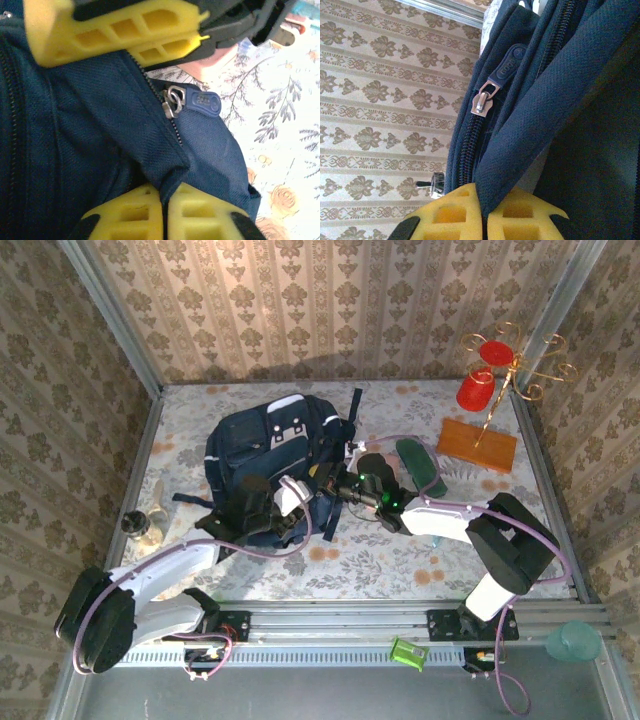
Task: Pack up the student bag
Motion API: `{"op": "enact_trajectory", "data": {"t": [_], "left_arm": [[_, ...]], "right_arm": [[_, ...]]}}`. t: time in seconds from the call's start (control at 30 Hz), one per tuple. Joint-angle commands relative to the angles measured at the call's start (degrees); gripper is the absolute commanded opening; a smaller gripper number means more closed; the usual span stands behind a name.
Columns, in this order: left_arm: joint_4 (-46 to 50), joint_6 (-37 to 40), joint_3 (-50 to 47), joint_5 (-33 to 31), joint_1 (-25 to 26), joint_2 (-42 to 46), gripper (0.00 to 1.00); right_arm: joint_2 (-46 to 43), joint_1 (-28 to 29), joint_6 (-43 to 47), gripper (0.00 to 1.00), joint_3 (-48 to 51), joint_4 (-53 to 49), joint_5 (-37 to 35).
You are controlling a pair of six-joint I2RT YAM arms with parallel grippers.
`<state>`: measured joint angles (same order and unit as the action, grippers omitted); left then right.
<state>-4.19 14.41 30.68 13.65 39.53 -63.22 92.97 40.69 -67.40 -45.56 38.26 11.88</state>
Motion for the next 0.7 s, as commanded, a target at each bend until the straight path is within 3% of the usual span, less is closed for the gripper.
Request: {"op": "enact_trajectory", "data": {"t": [0.0, 0.17, 0.37, 0.5, 0.67], "left_arm": [[-7.0, -0.2, -0.5, 2.8, -1.7, 3.9, 0.00], [-12.5, -3.9, -5.8, 11.2, -7.4, 10.1, 0.00], [-15.2, -4.8, -7.0, 14.5, -8.3, 10.0, 0.00], [-16.4, -5.6, -7.4, 15.8, -8.5, 9.7, 0.00], [-16.5, -6.0, -7.1, 16.3, -8.5, 9.8, 0.00]], "right_arm": [[-3.5, 2.5, 4.4, 0.08, -0.3, 0.6, 4.0], [-9.3, -1.0, 17.7, 0.32, 1.6, -13.3, 3.8], [-20.4, -1.9, 39.4, 0.46, 2.3, -30.2, 5.5], [-23.1, -1.8, 46.2, 0.50, 4.2, -31.8, 6.9], [-18.5, -1.4, 48.6, 0.57, 1.7, -29.7, 12.2]]}}
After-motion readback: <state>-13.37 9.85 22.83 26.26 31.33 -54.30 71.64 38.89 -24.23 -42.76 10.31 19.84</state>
